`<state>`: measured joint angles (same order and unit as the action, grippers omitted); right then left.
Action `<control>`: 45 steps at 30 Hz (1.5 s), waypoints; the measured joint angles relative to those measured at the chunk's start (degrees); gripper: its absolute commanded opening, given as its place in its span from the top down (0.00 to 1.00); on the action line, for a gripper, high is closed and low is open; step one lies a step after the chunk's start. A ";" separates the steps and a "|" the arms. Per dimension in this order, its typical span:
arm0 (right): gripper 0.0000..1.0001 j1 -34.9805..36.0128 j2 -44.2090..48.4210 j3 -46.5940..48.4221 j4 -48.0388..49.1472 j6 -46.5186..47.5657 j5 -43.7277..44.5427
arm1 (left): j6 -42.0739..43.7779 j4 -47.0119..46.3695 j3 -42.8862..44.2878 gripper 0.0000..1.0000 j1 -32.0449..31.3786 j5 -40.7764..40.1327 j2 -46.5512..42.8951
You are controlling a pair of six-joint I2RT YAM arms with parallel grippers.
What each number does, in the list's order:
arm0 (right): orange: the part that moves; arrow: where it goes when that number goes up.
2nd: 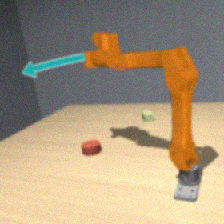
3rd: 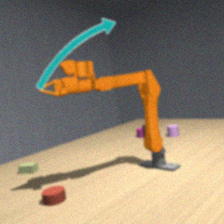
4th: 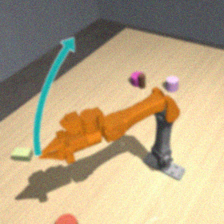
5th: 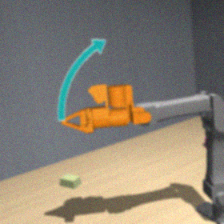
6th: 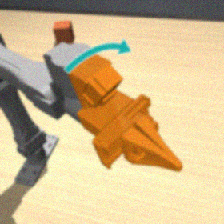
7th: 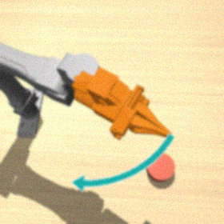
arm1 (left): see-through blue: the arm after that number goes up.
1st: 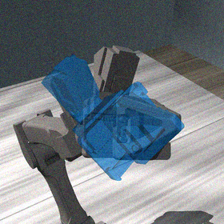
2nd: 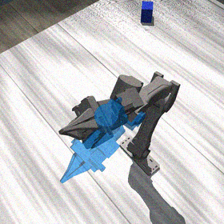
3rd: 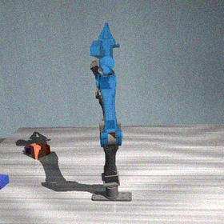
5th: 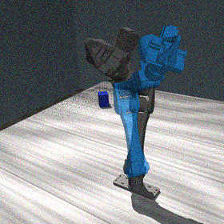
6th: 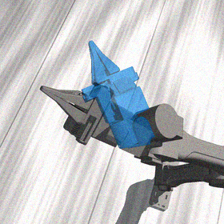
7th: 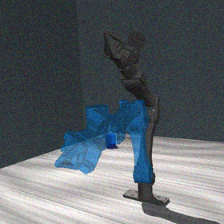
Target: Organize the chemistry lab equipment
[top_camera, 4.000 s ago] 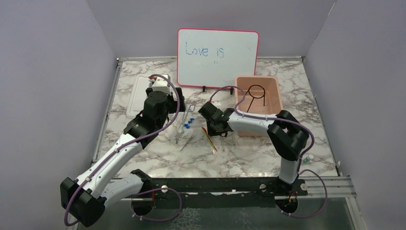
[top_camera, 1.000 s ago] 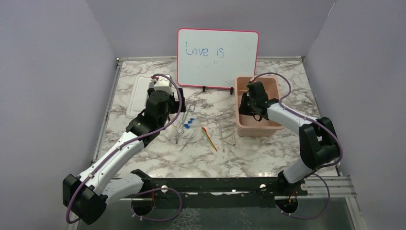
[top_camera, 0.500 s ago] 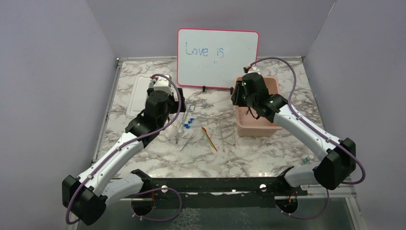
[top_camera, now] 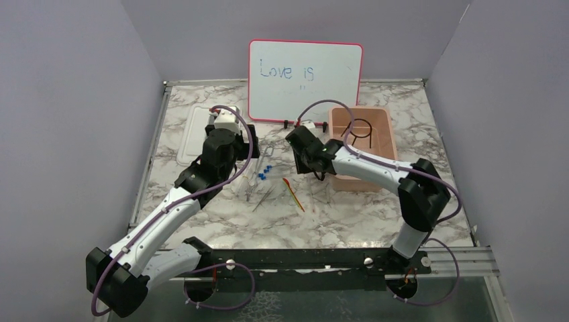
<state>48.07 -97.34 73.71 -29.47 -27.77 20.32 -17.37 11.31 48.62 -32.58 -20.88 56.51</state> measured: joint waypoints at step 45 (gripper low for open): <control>0.93 0.17 4.15 -2.05 2.78 0.85 -5.03 | 0.00 -0.04 -0.02 0.15 0.26 0.00 0.00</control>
<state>48.25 -93.19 71.66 -26.70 -26.92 15.29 -17.37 11.27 48.60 -32.32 -20.88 56.51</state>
